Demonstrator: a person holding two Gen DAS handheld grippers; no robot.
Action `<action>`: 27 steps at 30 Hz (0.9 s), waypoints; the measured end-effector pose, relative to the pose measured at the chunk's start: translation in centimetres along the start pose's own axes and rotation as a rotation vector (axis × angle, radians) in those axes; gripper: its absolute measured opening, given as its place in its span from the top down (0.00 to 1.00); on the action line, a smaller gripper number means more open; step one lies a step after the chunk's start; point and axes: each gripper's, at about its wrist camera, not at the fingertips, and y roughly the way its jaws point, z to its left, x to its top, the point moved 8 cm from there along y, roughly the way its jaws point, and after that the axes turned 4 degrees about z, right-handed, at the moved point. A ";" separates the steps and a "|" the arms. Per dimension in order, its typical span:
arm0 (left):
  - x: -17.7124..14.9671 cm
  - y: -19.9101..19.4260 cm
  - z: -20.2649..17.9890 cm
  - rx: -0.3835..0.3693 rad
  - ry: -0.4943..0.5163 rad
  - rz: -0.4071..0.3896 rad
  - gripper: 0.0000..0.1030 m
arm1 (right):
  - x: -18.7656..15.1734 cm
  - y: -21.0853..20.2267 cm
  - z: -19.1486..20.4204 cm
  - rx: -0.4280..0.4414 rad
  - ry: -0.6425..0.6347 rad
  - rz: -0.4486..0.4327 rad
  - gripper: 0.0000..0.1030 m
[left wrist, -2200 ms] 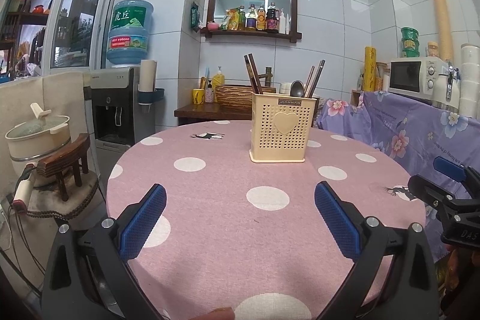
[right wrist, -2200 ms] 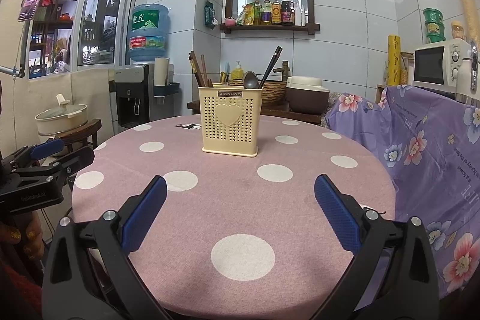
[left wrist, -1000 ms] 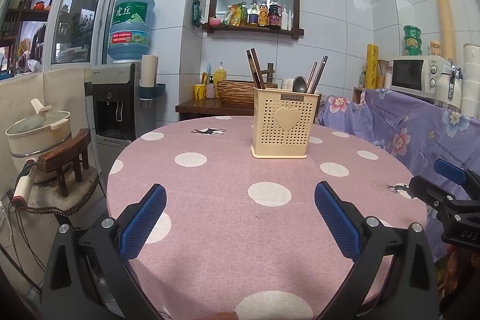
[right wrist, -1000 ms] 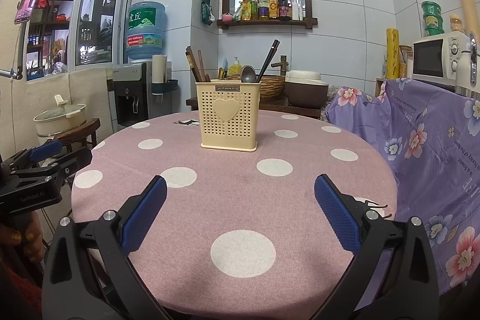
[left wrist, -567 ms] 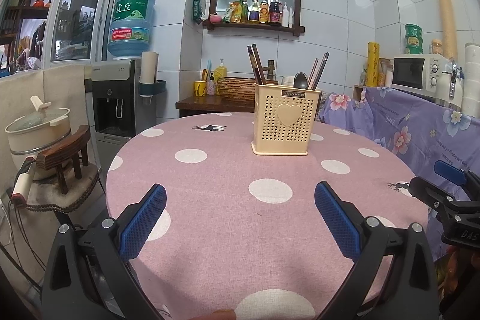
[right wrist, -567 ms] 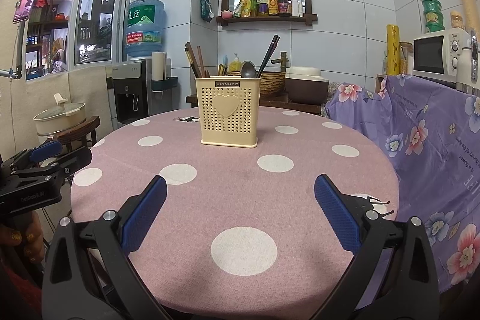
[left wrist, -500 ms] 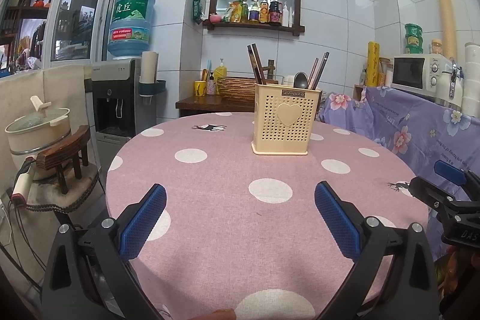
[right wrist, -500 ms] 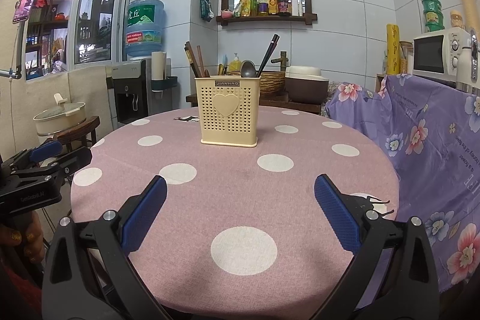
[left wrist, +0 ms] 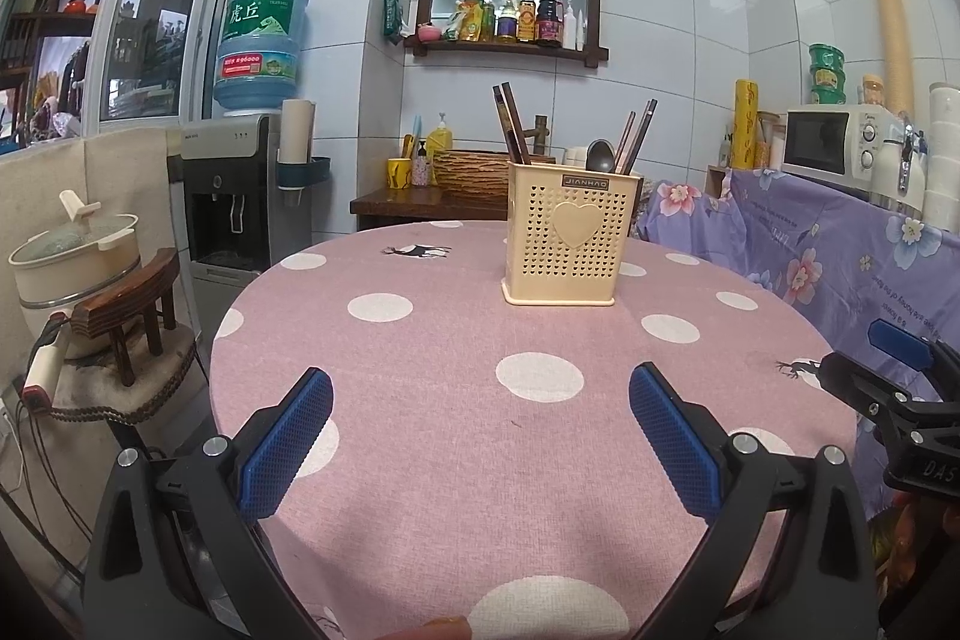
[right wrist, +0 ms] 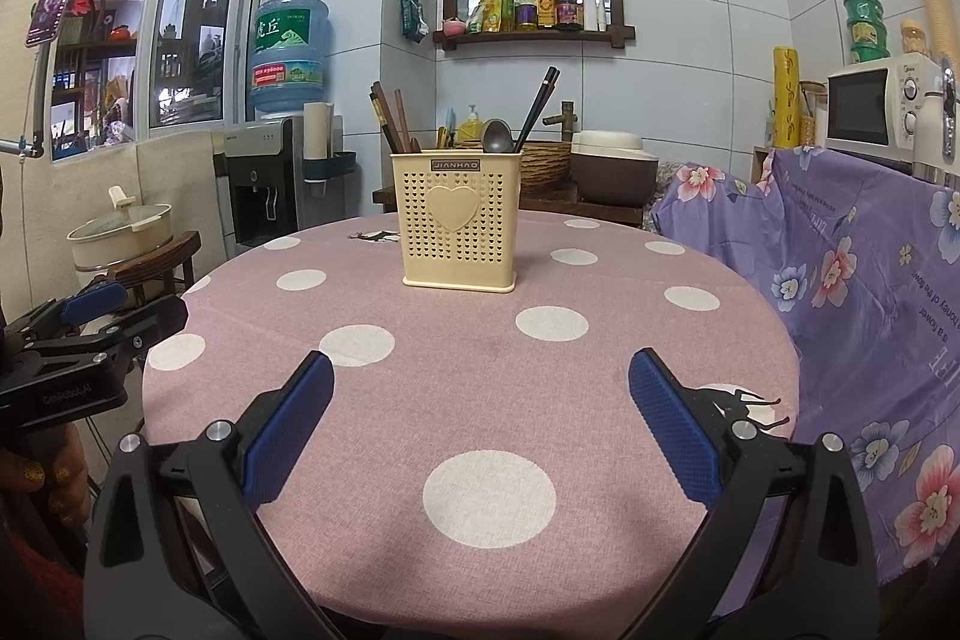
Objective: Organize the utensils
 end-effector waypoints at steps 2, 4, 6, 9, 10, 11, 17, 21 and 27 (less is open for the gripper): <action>-0.1 0.1 0.1 0.000 -0.002 0.003 0.05 | 0.0 0.0 0.0 0.000 0.000 0.002 0.06; -0.1 0.1 0.1 0.000 -0.004 0.006 0.05 | -0.1 -0.1 0.1 -0.001 0.000 0.003 0.06; -0.2 0.2 0.2 -0.001 -0.005 0.011 0.05 | -0.2 0.0 0.1 -0.001 0.002 0.007 0.06; -0.2 0.3 0.2 -0.002 -0.006 0.017 0.05 | -0.2 0.1 0.1 0.000 0.005 0.011 0.06; -0.2 0.3 0.3 -0.001 -0.006 0.018 0.05 | -0.2 0.1 0.1 0.000 0.006 0.011 0.06; -0.2 0.3 0.3 -0.001 -0.006 0.020 0.05 | -0.2 0.1 0.1 0.001 0.005 0.011 0.06; -0.3 0.4 0.4 0.002 -0.009 0.021 0.05 | -0.2 0.3 0.0 0.000 0.009 0.011 0.06; -0.4 0.6 0.5 0.002 -0.008 0.027 0.05 | -0.3 0.4 0.1 0.001 0.008 0.014 0.06; -0.6 0.9 0.4 0.000 -0.008 0.041 0.05 | -0.4 0.6 0.1 0.000 0.011 0.022 0.06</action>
